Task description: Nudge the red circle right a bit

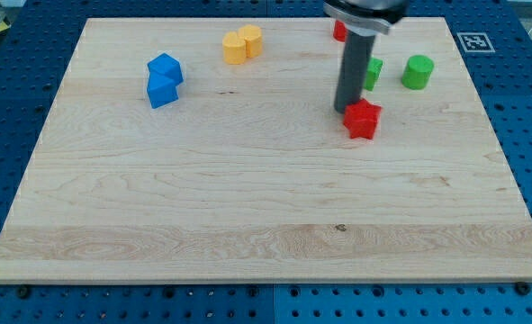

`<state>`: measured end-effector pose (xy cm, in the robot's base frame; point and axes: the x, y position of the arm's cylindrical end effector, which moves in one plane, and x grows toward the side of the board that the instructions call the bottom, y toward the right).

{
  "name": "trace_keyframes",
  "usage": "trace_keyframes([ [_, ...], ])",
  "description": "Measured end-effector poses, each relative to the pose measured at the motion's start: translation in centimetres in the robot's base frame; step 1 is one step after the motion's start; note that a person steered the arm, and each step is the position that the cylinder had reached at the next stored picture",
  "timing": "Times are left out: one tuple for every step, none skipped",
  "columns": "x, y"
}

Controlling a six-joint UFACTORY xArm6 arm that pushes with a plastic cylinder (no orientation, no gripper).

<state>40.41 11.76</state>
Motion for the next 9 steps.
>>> trace_keyframes([
  [3.5,2.5],
  [4.3,2.7],
  [3.8,-0.1],
  [1.4,-4.3],
  [-2.5,-4.5],
  [-5.9,-4.5],
  [-9.6,-4.5],
  [-13.1,-4.5],
  [-16.2,-4.5],
])
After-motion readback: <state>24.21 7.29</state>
